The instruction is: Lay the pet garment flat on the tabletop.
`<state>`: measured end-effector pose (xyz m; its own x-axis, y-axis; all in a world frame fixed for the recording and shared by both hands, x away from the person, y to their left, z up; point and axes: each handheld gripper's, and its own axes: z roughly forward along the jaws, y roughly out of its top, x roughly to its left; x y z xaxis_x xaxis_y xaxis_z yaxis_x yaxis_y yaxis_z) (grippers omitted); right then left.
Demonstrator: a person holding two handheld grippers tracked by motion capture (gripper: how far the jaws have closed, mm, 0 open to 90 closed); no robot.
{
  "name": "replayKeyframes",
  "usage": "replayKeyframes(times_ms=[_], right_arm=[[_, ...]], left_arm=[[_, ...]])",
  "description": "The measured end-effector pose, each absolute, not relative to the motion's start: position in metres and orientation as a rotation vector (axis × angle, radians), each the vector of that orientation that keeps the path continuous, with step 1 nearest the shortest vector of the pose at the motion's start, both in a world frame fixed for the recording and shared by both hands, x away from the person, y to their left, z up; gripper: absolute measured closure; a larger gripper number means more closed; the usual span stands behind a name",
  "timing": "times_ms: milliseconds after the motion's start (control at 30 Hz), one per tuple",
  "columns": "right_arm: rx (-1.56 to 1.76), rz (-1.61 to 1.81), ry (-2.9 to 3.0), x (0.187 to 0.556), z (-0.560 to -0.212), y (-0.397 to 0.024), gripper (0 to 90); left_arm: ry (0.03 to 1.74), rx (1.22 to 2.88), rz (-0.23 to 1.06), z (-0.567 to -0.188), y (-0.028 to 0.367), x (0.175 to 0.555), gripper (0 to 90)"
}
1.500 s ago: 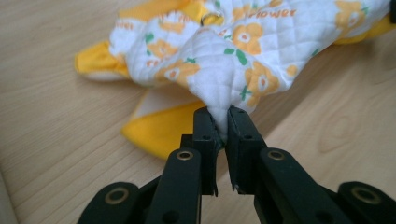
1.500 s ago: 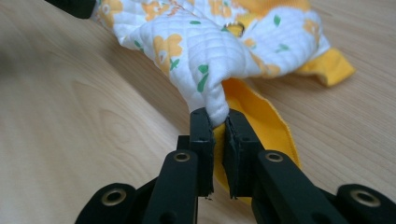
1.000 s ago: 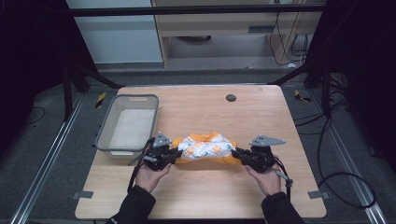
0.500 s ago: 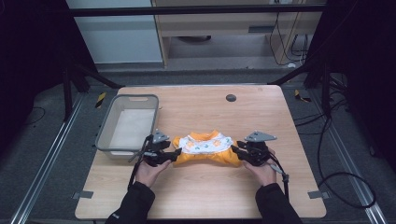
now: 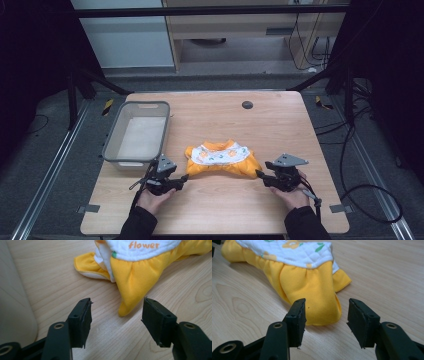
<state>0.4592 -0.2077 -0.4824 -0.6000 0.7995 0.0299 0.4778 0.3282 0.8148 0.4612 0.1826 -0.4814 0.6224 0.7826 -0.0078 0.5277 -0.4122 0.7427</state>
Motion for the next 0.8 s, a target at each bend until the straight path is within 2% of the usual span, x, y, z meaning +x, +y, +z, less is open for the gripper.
replayKeyframes(times_ms=[200, 300, 333, 367, 400, 467, 500, 533, 800], right_arm=[[1.143, 1.176, 2.242, 0.473, -0.492, -0.198, 51.4], [1.148, 1.187, 2.257, 0.475, -0.494, -0.195, 56.7], [1.157, 1.180, 2.266, 0.477, -0.496, -0.195, 64.5], [1.157, 1.180, 2.266, 0.477, -0.496, -0.195, 64.5], [1.186, 1.194, 2.280, 0.477, -0.495, -0.196, 74.8], [1.188, 1.195, 2.290, 0.477, -0.494, -0.197, 83.2], [1.188, 1.195, 2.290, 0.477, -0.494, -0.197, 83.2], [1.195, 1.206, 2.297, 0.475, -0.492, -0.197, 86.3], [1.145, 1.293, 2.269, 0.457, -0.468, -0.205, 87.0]], left_arm=[[1.000, 2.115, 0.451, -0.485, 0.175, 0.464, 51.8], [0.994, 2.133, 0.435, -0.488, 0.171, 0.468, 62.2], [0.990, 2.139, 0.422, -0.489, 0.170, 0.469, 66.0], [0.991, 2.141, 0.411, -0.489, 0.169, 0.470, 66.0], [0.989, 2.145, 0.410, -0.489, 0.169, 0.471, 74.2], [0.996, 2.146, 0.386, -0.487, 0.169, 0.470, 81.1], [0.996, 2.146, 0.386, -0.487, 0.169, 0.470, 84.3], [0.988, 2.146, 0.378, -0.485, 0.170, 0.470, 85.5], [0.923, 2.088, 0.363, -0.459, 0.177, 0.457, 86.7]])
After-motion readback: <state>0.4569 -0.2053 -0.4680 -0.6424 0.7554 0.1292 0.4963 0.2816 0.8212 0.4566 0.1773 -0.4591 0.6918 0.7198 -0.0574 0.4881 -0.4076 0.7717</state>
